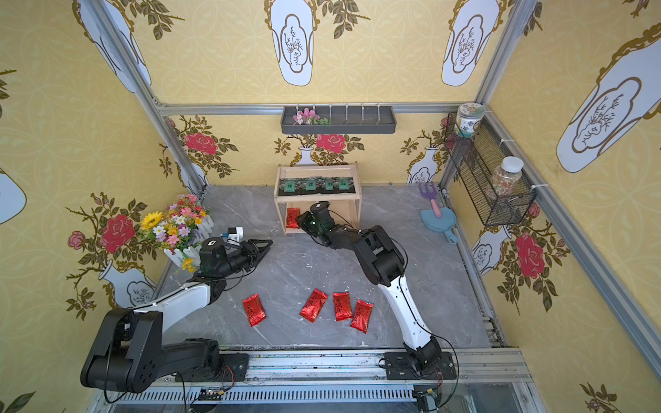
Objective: Place the tea bags on the shelf by color
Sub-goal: Place the tea bag on the shelf, then move the tea bag to the center of the board.
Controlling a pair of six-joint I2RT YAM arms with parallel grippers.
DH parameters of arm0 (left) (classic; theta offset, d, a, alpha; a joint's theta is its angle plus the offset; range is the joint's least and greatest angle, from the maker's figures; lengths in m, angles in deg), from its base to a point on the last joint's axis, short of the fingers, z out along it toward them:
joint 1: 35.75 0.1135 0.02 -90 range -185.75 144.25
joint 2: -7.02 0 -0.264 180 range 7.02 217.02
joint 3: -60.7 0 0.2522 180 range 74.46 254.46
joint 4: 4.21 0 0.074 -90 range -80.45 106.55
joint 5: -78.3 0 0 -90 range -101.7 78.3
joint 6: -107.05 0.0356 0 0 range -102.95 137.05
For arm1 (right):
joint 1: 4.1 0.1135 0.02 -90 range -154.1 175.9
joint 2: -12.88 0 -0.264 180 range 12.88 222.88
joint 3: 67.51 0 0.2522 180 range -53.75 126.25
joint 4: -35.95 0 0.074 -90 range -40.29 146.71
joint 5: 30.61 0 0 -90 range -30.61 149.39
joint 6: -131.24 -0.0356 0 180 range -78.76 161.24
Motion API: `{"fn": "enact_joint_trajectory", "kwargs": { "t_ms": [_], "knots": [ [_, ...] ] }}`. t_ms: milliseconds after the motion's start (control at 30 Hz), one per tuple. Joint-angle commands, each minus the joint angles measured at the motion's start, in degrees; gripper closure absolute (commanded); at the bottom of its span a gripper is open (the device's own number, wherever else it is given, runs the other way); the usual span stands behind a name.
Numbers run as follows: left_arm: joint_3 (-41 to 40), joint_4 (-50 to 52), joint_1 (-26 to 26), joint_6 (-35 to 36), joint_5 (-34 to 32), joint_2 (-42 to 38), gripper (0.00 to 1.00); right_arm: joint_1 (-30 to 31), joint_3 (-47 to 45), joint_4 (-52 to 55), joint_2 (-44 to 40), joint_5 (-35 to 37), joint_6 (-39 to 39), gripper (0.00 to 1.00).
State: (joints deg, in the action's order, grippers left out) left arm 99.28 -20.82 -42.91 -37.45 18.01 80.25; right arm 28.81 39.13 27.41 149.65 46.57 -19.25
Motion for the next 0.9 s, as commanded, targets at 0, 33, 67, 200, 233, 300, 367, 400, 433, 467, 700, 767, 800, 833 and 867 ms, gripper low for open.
{"fn": "enact_joint_trajectory", "kwargs": {
  "t_ms": [0,33,67,200,233,300,367,400,433,467,700,767,800,833,867],
  "knots": [
    [-0.8,-0.9,0.0,0.3,-0.3,-0.8,0.57,0.1,-2.4,0.6,-3.5,-0.9,4.6,0.63],
    [-0.9,-0.4,-0.1,0.3,-0.5,-1.1,0.57,0.1,-3.5,0.6,-4.6,-1.0,5.3,0.62],
    [-0.8,0.7,0.0,0.4,-0.5,-1.3,0.57,0.1,-5.0,0.4,-5.7,-1.3,6.2,0.61],
    [-0.4,5.3,0.0,0.9,-2.0,-3.6,0.57,1.0,-11.6,-0.1,-11.8,-2.2,10.8,0.59],
    [-0.3,6.8,-0.1,1.2,-2.6,-4.2,0.57,1.4,-13.4,0.0,-13.4,-2.3,12.2,0.59],
    [0.2,10.9,0.0,1.9,-4.6,-5.7,0.57,3.0,-17.7,0.6,-17.7,-2.1,16.2,0.58],
    [0.3,14.8,0.1,2.2,-7.1,-7.2,0.57,5.8,-21.0,2.1,-21.3,-0.3,20.9,0.57],
    [0.2,16.8,0.3,2.2,-8.5,-7.9,0.57,7.7,-22.6,3.0,-23.3,1.0,23.7,0.56],
    [-0.1,18.2,0.5,2.1,-9.8,-8.7,0.57,9.9,-23.8,4.0,-24.9,2.8,26.5,0.55],
    [-0.2,19.3,0.8,2.0,-10.9,-9.3,0.57,12.0,-24.4,4.5,-25.9,4.5,29.1,0.53],
    [-0.9,26.5,3.2,0.9,-17.1,-12.0,0.56,26.9,-24.5,7.0,-26.1,14.0,46.7,0.41],
    [-0.9,28.4,3.7,0.0,-19.2,-12.6,0.55,30.4,-23.3,7.9,-24.9,15.4,50.7,0.36],
    [-0.8,29.4,3.9,-0.4,-20.0,-12.7,0.55,31.8,-22.5,8.8,-24.2,16.0,52.3,0.33],
    [-0.9,30.3,4.1,-0.6,-20.8,-13.1,0.55,33.5,-21.2,10.2,-23.2,16.9,54.3,0.29],
    [-0.9,30.8,4.3,-0.7,-21.4,-13.3,0.55,35.1,-19.5,12.2,-22.0,18.0,56.2,0.25]
  ]
}}
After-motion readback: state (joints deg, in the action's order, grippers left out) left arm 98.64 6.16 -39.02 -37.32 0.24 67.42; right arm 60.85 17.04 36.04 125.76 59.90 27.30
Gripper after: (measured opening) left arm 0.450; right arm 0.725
